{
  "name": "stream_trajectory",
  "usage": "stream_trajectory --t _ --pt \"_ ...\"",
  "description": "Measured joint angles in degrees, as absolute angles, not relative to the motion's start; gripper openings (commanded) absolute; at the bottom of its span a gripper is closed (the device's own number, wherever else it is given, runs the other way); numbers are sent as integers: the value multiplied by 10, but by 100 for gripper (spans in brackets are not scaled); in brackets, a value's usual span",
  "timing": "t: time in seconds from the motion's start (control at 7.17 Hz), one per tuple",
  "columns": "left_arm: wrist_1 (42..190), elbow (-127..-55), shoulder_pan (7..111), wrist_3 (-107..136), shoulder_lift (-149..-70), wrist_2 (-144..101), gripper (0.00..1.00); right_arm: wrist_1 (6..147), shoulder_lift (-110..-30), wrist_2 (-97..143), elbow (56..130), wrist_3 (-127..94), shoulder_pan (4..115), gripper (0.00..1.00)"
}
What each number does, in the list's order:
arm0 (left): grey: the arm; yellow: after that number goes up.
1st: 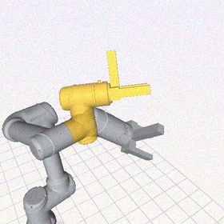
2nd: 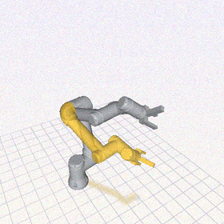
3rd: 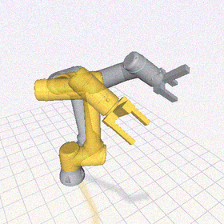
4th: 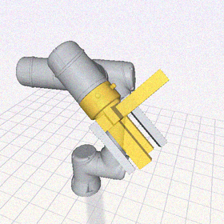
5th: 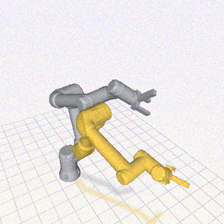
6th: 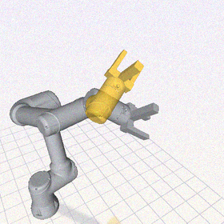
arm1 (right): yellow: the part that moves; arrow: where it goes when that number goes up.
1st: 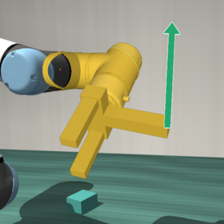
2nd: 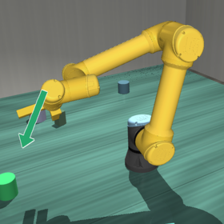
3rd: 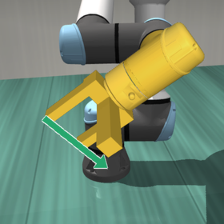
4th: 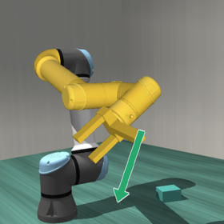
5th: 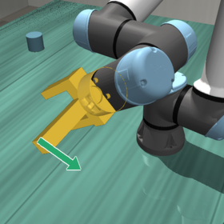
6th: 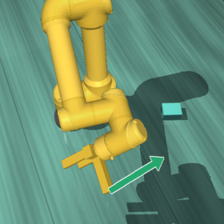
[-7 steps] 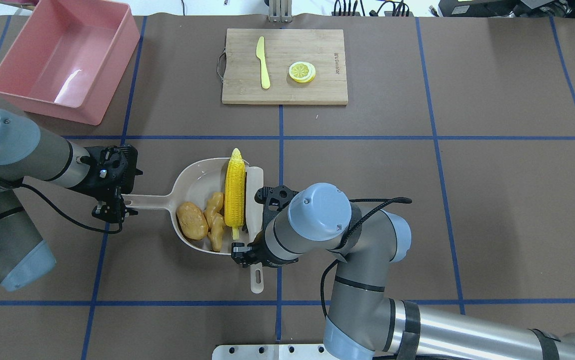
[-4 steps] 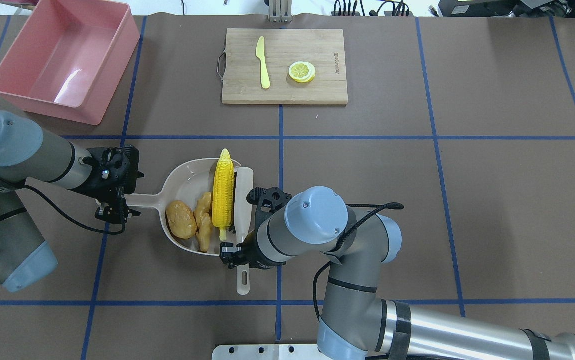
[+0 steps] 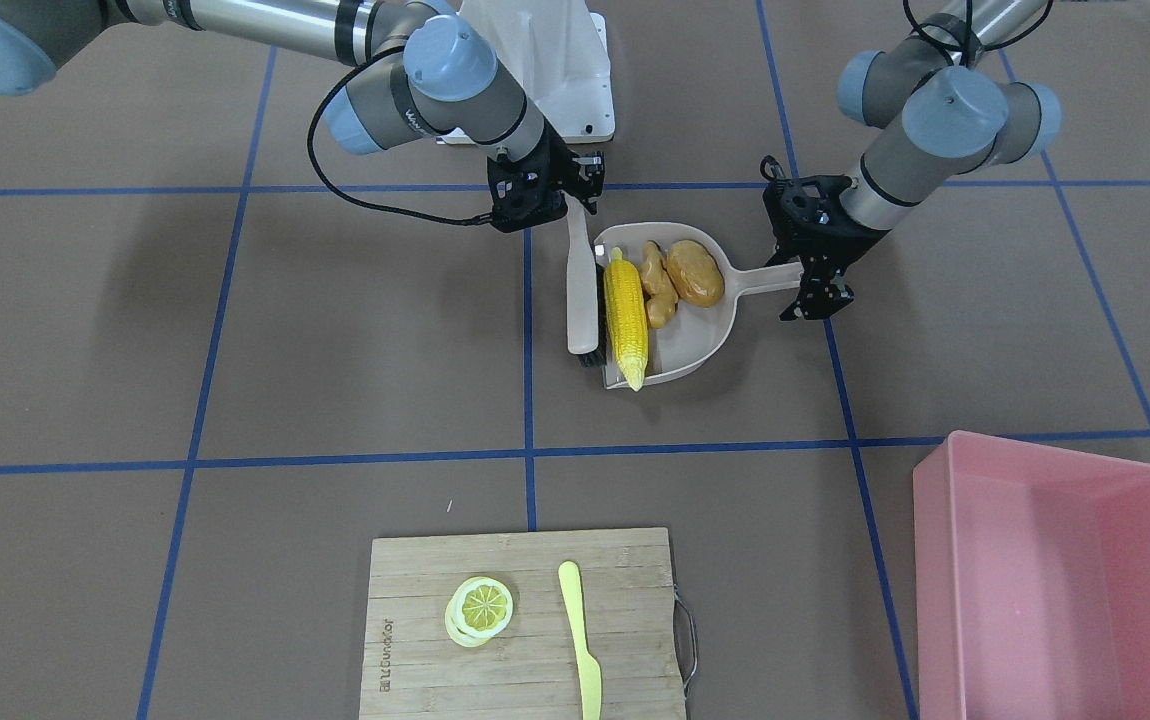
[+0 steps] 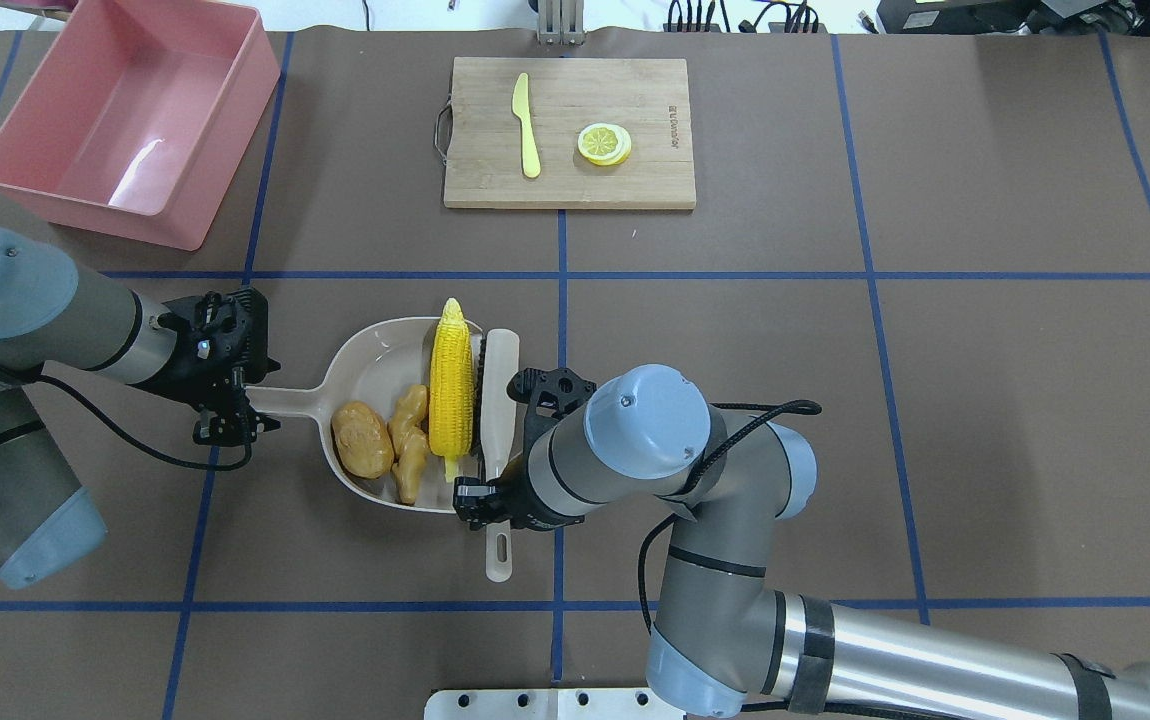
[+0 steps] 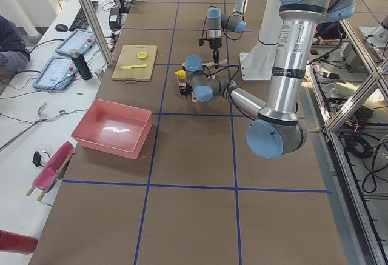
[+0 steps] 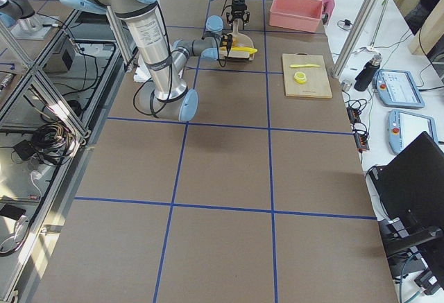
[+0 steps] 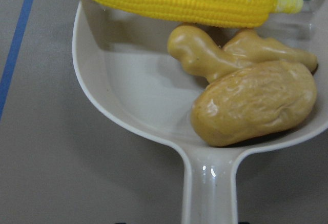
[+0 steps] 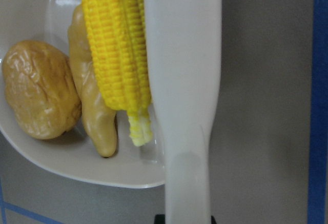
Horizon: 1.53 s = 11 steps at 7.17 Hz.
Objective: Sweep and dump trash into bin
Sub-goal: 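Draw the brush back from the dustpan with the right gripper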
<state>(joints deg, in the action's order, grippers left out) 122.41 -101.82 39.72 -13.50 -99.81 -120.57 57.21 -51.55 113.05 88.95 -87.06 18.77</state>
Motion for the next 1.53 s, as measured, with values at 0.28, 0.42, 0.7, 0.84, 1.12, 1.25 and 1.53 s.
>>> stream_trajectory --t 0.28,0.42,0.7,0.84,1.12,1.25,1.53 --pt "1221 -1024 397 -109 -997 -1207 0 574 -524 1134 891 -869 192 0" --pt "1219 -1025 397 -100 -997 -1209 0 580 -527 1138 893 -869 194 0" --pt "1220 -1027 397 -92 -996 -1213 0 605 -531 1145 902 -867 197 0" --pt "1221 -1027 397 -91 -996 -1214 0 615 -534 1146 907 -867 198 0" --pt "1225 -1030 397 -90 -997 -1215 0 699 -545 1166 958 -863 213 0" --pt "1231 -1031 397 -90 -997 -1215 0 764 -551 1181 998 -850 226 0" --pt "1240 -1031 397 -92 -997 -1212 0 891 -566 1190 1069 -776 260 0"
